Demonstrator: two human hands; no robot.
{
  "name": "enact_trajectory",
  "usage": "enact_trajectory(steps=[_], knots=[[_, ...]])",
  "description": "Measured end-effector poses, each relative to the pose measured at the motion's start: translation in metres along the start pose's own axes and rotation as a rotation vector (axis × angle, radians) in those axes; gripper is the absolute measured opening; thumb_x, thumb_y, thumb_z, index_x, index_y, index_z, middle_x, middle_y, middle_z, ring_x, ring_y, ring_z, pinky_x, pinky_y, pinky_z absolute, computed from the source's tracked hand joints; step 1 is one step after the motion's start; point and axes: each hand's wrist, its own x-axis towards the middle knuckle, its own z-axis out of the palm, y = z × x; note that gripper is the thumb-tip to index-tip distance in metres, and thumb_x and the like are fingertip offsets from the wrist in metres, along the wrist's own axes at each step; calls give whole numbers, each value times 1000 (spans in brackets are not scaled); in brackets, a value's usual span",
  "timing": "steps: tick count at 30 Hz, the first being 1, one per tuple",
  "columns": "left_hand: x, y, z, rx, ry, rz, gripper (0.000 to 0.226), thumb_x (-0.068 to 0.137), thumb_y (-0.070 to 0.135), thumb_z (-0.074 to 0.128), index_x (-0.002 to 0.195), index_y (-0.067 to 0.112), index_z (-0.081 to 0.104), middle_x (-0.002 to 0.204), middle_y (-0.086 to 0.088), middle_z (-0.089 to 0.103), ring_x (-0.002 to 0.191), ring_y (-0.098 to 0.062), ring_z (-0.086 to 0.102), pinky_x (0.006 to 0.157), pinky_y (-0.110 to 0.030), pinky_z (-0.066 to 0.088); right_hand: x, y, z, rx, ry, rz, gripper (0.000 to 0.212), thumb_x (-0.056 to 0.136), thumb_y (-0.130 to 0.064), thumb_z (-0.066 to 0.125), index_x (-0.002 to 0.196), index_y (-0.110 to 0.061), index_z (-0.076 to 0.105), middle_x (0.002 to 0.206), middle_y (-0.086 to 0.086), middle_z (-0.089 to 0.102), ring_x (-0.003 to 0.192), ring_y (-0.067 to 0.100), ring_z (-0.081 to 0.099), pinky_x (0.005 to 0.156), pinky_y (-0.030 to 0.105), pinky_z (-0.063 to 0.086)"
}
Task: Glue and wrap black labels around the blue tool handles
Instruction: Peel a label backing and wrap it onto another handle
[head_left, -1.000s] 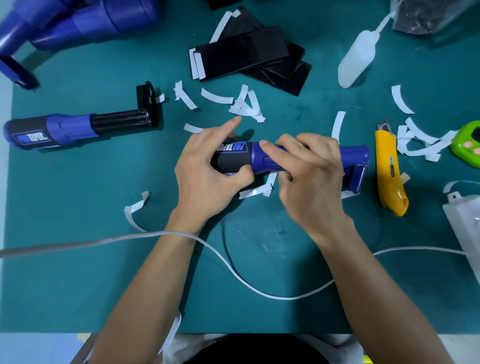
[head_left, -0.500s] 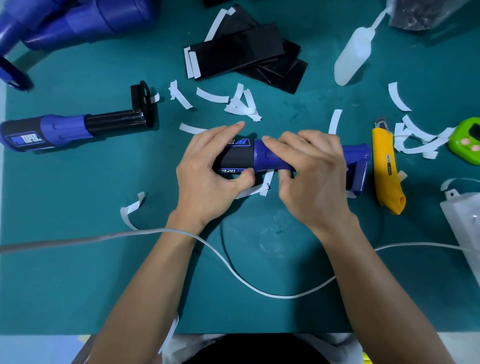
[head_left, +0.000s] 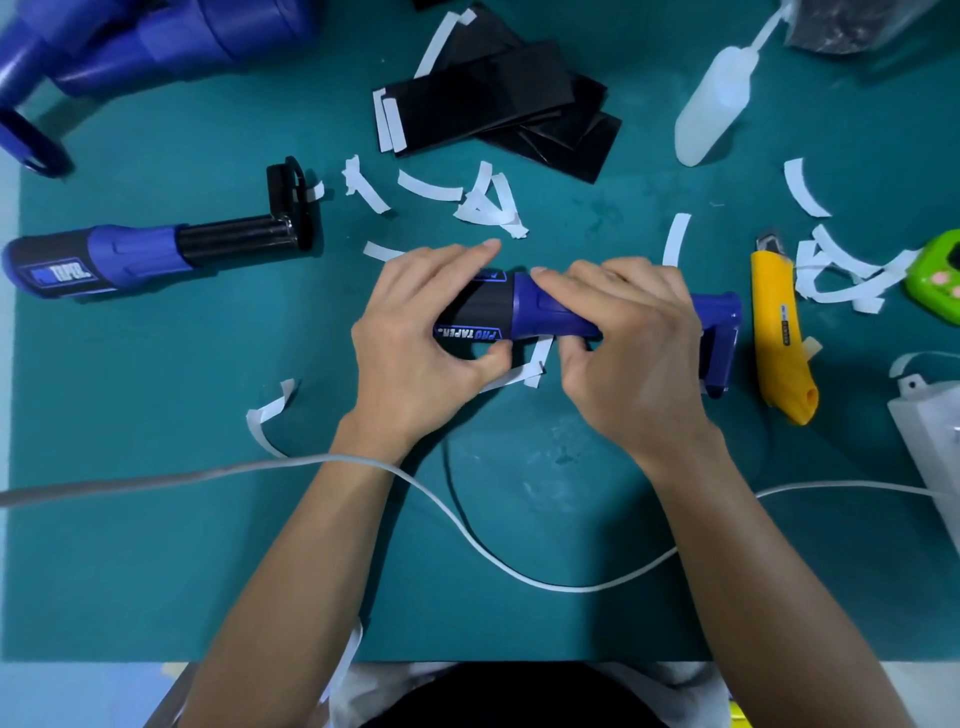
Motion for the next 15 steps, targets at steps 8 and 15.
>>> enact_trajectory(steps=[8,15], knots=[[-2,3,6,95,89,23,77,59,30,79,135,24,70,120,5,68,110,-19,63,95,-6,37,1,0,-3,34,-20,13,59,68,6,67,122,-17,76,99,-5,74,92,27,59,86,37,41],[-3,0,5,102,40,31,84,64,34,79,145,26,60,123,10,66,112,-15,61,91,-9,40,1,0,-1,33,1,2,57,70,6,67,121,-16,77,100,-4,75,91,29,61,84,40,42]])
